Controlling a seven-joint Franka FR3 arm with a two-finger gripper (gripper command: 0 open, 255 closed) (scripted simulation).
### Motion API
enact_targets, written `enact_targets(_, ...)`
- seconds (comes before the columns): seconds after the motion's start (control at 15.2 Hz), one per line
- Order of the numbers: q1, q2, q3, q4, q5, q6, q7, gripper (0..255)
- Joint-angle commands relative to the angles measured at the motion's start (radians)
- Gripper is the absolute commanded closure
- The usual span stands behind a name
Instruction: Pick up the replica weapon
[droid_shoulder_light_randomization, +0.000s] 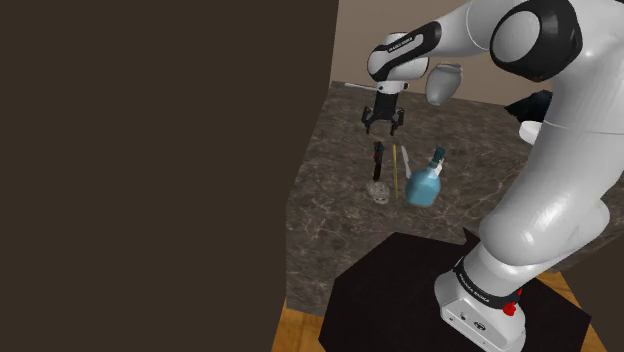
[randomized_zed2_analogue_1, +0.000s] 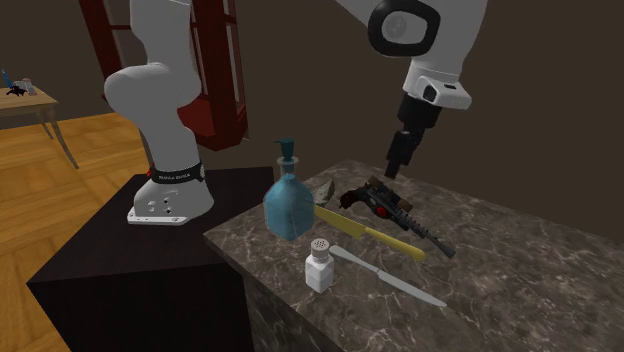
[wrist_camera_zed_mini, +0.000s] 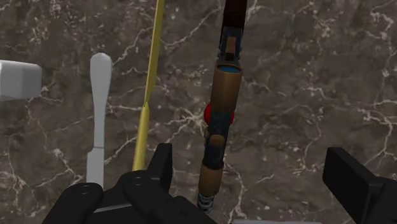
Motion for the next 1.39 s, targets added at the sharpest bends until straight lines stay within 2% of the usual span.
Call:
enact_targets(0.0, -0.017, 0.060, -0.014, 0.040, 0.010, 0.004, 0.017, 0)
enact_targets(0.13, -0.030, 0.107, -0.024, 0.078, 0.018, 0.002, 0.028, 0)
enact_targets(0.73, -0.032, 0.165, -0.020, 0.055, 0.027, 0.082, 0.022, 0)
enact_targets(0.79, -0.033, 0.166, -0.020, 0.055, 0.027, 0.084, 0.021, 255)
enact_targets(1.32, -0.032, 0.165, -0.020, 0.053, 0.027, 0.084, 0.021, 255)
